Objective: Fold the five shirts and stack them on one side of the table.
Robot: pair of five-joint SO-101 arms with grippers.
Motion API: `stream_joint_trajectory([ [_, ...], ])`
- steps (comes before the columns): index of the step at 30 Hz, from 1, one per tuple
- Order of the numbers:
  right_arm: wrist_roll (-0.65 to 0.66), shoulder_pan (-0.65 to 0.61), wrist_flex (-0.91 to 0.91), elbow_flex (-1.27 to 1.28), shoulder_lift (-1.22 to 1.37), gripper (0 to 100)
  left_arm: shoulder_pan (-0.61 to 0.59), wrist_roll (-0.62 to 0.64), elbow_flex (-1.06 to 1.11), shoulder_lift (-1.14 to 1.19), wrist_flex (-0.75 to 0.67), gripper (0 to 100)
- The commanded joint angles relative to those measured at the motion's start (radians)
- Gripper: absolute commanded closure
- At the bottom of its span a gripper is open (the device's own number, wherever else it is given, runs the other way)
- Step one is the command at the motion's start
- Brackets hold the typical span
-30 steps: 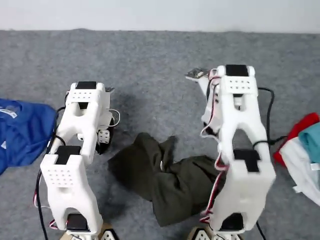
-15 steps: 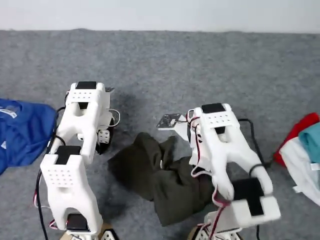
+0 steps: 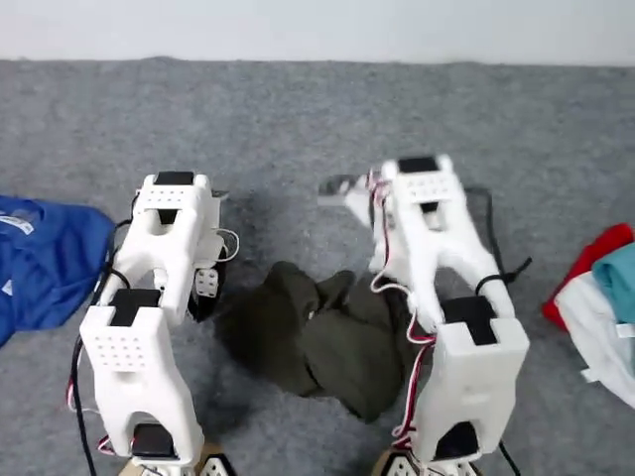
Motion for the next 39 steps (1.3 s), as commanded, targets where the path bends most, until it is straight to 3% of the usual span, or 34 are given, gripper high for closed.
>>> stream_joint_trajectory([
  [1,-0.011,0.07,0.035,-0.315,-0.033,99.0,0.0,-0.008,0.002,-0.061,0.032,99],
  [9,-0.021,0.351,-0.005,-0.606,0.122,99.0,-0.003,-0.005,-0.012,-0.061,0.031,99],
  [13,-0.181,0.51,-0.079,-0.69,0.239,98.4,0.002,-0.005,-0.012,-0.061,0.029,99],
  [16,-0.213,0.532,-0.008,-0.75,0.297,88.7,0.003,-0.003,-0.012,-0.061,0.029,99],
  [21,-0.207,0.464,0.202,-0.891,0.297,63.8,0.003,-0.003,-0.012,-0.061,0.029,99],
  [30,-0.199,0.199,0.194,-0.807,0.18,69.0,0.003,-0.003,-0.012,-0.061,0.028,99],
  [39,-0.204,-0.019,0.188,-0.701,0.311,69.1,-0.003,-0.003,-0.012,-0.06,0.029,99],
])
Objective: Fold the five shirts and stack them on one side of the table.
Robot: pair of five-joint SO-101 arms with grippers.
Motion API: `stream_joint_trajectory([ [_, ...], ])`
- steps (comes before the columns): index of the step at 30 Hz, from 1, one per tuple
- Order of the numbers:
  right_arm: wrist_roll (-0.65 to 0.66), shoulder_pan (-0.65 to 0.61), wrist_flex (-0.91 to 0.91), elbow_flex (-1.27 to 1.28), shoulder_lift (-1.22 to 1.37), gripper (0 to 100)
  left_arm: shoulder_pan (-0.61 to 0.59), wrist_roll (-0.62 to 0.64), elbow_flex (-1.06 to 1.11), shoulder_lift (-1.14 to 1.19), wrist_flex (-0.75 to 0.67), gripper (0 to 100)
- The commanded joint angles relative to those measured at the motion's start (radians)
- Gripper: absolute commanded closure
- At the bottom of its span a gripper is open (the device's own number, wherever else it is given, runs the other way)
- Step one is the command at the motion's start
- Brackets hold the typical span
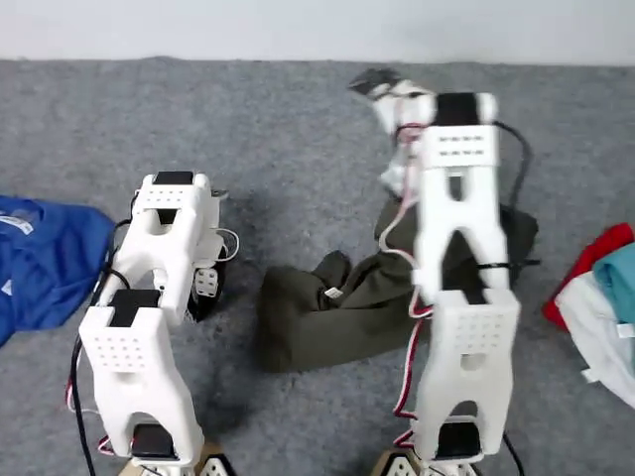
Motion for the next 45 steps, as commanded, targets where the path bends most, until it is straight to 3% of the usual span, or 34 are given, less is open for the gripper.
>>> stream_joint_trajectory([
  [1,-0.002,-0.038,0.024,-0.006,0.059,69.1,-0.002,-0.003,-0.012,-0.055,0.029,99],
  [6,0.0,-0.005,0.01,-0.008,0.217,71.2,-0.002,-0.003,-0.012,-0.052,0.029,99],
  [12,-0.003,0.051,0.019,-0.057,0.285,99.8,0.002,-0.003,-0.01,-0.051,0.029,99],
  [17,-0.002,0.076,0.045,-0.169,0.246,99.0,0.003,-0.003,-0.01,-0.051,0.028,99],
  [22,0.002,0.101,0.045,-0.104,0.104,99.1,0.003,-0.005,-0.01,-0.049,0.028,99],
  [27,0.014,0.148,0.045,0.138,-0.111,99.1,0.003,-0.009,-0.01,-0.049,0.028,99],
  [32,0.12,0.222,0.045,0.505,-0.404,99.1,0.003,-0.009,-0.01,-0.049,0.026,99],
  [39,0.301,0.43,0.045,1.043,-0.832,99.1,0.005,-0.008,-0.012,-0.049,0.028,99],
  [45,0.414,0.542,0.045,1.318,-1.099,98.3,0.011,-0.006,-0.012,-0.058,0.031,99],
])
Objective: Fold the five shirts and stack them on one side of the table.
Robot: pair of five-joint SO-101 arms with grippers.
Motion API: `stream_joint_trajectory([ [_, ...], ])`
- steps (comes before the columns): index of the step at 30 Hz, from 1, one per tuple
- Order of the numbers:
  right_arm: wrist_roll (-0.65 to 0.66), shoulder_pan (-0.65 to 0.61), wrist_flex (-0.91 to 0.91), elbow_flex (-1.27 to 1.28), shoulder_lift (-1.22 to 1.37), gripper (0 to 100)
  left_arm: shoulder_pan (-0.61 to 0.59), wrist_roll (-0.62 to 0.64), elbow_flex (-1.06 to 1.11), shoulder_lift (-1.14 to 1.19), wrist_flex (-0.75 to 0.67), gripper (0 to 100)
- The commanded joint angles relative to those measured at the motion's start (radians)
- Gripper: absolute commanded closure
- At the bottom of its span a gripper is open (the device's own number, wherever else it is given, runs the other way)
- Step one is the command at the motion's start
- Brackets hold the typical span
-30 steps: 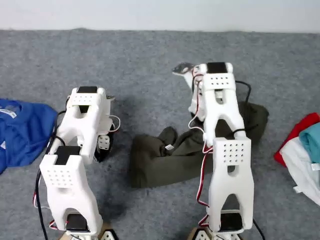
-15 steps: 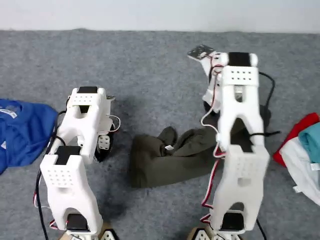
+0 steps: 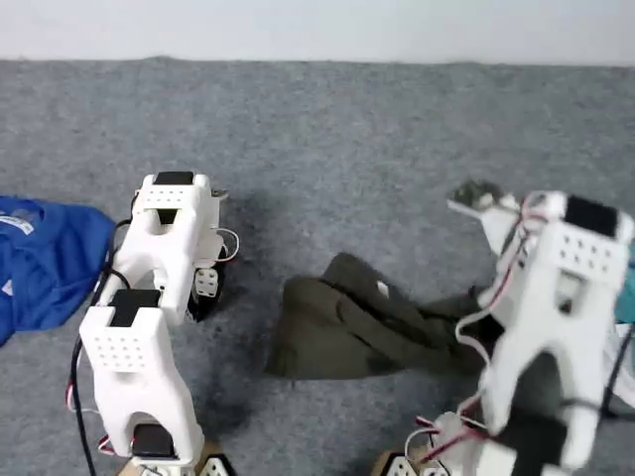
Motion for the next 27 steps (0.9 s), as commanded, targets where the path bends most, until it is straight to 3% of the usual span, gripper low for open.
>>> stream_joint_trajectory([
  [1,0.058,0.044,0.045,0.123,-0.16,96.1,0.023,-0.008,-0.012,-0.058,0.032,99],
  [7,0.071,0.056,0.045,0.183,-0.346,63.8,0.169,-0.008,-0.101,-0.061,0.034,98],
  [9,0.118,0.056,0.045,0.183,-0.424,58.5,0.224,-0.008,-0.17,-0.078,0.034,98],
  [17,0.195,0.059,0.038,0.229,-0.576,63.8,0.394,-0.002,-0.503,-0.107,0.029,73],
  [24,0.192,0.067,0.035,0.284,-0.529,67.0,0.502,-0.003,-0.665,0.114,0.032,72],
  [27,0.192,0.125,-0.024,0.285,-0.521,66.9,0.526,-0.002,-0.75,0.169,0.032,72],
])
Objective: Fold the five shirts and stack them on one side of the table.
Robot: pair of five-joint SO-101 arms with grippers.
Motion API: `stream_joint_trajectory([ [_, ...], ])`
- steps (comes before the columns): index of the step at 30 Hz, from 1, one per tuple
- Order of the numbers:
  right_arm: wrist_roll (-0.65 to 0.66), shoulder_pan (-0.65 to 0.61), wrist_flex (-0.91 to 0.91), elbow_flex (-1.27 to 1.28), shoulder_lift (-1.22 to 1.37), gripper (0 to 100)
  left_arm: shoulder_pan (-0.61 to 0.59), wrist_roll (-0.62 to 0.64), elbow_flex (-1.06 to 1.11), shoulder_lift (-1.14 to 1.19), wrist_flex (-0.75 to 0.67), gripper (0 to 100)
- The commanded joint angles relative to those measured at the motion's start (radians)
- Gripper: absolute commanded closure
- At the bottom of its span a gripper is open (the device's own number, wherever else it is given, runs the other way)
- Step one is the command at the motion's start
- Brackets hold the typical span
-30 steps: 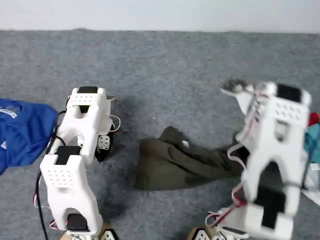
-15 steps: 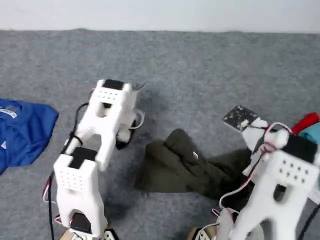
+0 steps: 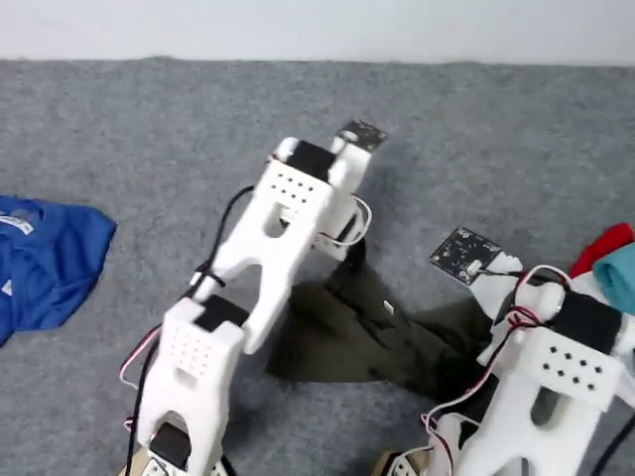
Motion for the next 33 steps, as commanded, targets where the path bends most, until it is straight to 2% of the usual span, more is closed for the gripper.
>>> stream_joint_trajectory([
  [1,0.009,0.088,-0.048,0.002,0.012,66.9,0.04,0.008,-0.147,0.054,0.032,72],
  [5,0.009,0.199,-0.148,0.002,0.039,66.9,0.071,0.164,-0.222,0.095,0.032,72],
  [7,0.011,0.237,-0.179,0.002,0.059,67.0,0.092,0.19,-0.228,0.114,0.034,72],
  [17,0.009,0.312,-0.254,-0.003,0.082,67.0,0.097,0.189,-0.073,0.199,0.034,73],
  [19,0.009,0.312,-0.26,-0.003,0.084,67.0,0.095,0.184,-0.07,0.218,0.034,77],
  [25,0.008,0.312,-0.282,0.0,0.088,67.0,0.095,0.06,-0.07,0.227,0.034,99],
  [33,-0.084,0.308,-0.282,0.002,0.091,67.0,0.091,0.041,-0.094,0.226,0.031,99],
])
